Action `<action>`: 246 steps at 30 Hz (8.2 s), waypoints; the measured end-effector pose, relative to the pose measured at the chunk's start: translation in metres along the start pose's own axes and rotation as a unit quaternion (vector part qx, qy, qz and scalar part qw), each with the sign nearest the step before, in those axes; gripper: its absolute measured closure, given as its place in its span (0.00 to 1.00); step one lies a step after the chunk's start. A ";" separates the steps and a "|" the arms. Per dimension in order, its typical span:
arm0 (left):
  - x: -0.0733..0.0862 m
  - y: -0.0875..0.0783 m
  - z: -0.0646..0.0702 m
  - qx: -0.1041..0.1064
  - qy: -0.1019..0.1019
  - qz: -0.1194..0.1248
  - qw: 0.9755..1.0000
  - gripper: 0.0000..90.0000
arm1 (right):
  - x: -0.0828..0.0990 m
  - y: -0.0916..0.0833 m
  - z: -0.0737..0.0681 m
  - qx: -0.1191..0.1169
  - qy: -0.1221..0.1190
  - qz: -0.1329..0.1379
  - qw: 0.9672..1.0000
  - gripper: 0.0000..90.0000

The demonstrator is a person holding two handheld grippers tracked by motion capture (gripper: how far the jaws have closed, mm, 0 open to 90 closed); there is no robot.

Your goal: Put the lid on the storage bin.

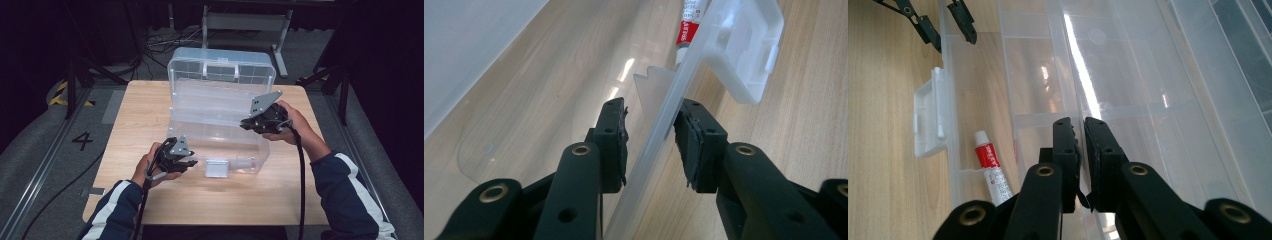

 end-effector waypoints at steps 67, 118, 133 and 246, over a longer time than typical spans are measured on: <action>0.016 -0.019 0.009 -0.072 0.002 0.036 0.997 0.67 | 0.030 -0.001 -0.017 0.004 0.054 0.085 0.995 0.89; -0.003 -0.097 -0.084 -0.138 -0.105 0.221 0.960 1.00 | 0.033 -0.001 -0.023 0.012 0.054 0.089 0.994 0.87; -0.026 -0.096 -0.087 -0.141 -0.098 0.232 0.957 1.00 | 0.036 -0.002 -0.028 0.005 0.042 0.077 0.996 0.87; 0.029 -0.070 -0.047 -0.124 -0.078 0.097 0.984 1.00 | 0.116 -0.040 -0.027 0.047 0.127 0.044 0.990 0.94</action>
Point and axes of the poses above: each handheld gripper's, and its own axes: y roughly forward along the jaws, x roughly out of its underside, z roughly to its right, the point moved 4 cm from there along y, roughly forward along the jaws, and after that the axes turned 10 degrees about x, right-handed, at the moved point
